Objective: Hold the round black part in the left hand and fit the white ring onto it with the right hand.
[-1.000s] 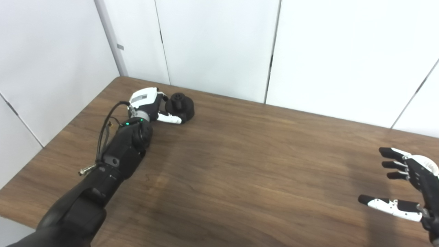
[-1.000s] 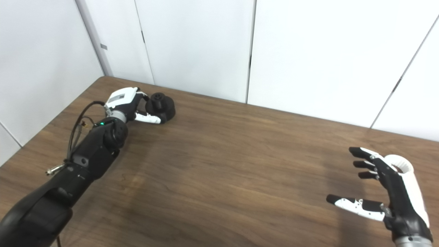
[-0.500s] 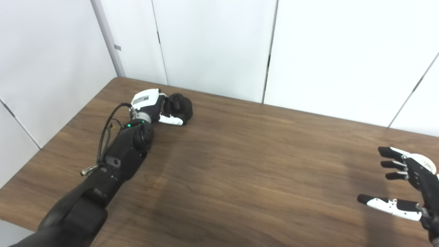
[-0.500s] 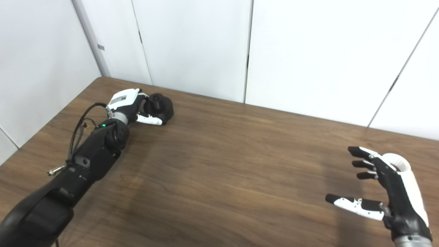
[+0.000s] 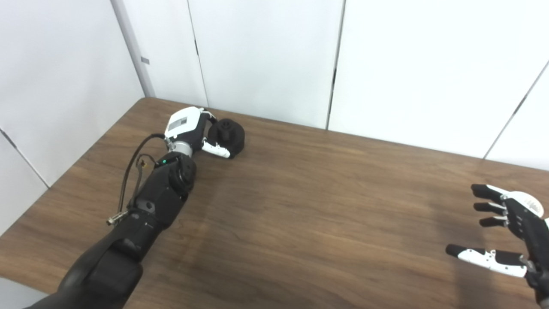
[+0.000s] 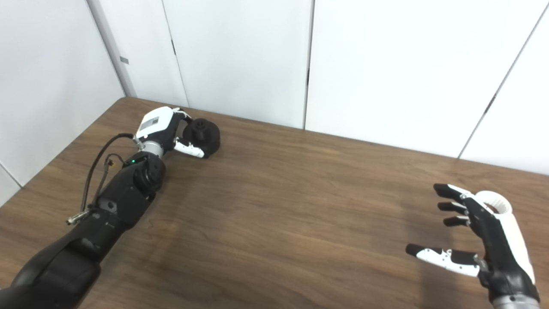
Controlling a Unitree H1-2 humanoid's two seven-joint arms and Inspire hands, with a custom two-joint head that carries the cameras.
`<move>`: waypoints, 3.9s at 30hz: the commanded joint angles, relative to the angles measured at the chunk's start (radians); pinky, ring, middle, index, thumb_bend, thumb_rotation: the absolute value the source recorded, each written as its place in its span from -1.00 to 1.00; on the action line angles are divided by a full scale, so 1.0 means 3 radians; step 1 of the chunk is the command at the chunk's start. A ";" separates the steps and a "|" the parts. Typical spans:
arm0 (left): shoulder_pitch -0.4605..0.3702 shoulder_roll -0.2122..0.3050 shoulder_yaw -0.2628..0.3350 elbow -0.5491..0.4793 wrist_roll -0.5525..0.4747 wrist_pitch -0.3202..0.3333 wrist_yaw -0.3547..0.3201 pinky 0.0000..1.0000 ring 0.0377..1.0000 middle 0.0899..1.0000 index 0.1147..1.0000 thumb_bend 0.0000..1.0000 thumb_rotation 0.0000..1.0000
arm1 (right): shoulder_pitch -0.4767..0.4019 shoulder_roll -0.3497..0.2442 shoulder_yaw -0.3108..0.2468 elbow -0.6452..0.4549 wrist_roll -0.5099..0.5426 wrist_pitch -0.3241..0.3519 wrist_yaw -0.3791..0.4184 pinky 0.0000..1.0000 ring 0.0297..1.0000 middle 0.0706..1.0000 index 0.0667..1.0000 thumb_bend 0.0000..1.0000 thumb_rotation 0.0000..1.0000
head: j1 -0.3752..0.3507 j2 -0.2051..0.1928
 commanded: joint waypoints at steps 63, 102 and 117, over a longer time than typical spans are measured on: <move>0.0473 -0.0280 -0.0434 -0.1315 -0.0573 -0.1291 -0.1315 1.00 1.00 0.95 -0.17 0.05 -0.86 | -0.0158 -0.0021 -0.0018 -0.0189 -0.0106 0.0029 0.0001 0.22 0.43 0.56 0.51 0.48 -0.87 | -0.0054 0.0103; 0.0795 -0.0312 -0.0937 -0.1605 -0.0210 -0.1630 -0.1571 1.00 1.00 0.95 -0.16 0.04 -0.86 | -0.0612 -0.0132 -0.0074 -0.0263 -0.0202 0.0180 0.0089 0.18 0.39 0.56 0.48 0.46 -0.78 | -0.1340 0.0285; 0.0819 -0.0113 -0.0850 -0.1381 -0.0361 -0.1952 -0.1568 0.99 1.00 0.93 -0.16 0.04 -0.86 | -0.1417 -0.0769 0.0066 0.0203 -0.0693 0.0388 0.0444 0.17 0.40 0.55 0.46 0.42 -0.85 | -0.2385 -0.0087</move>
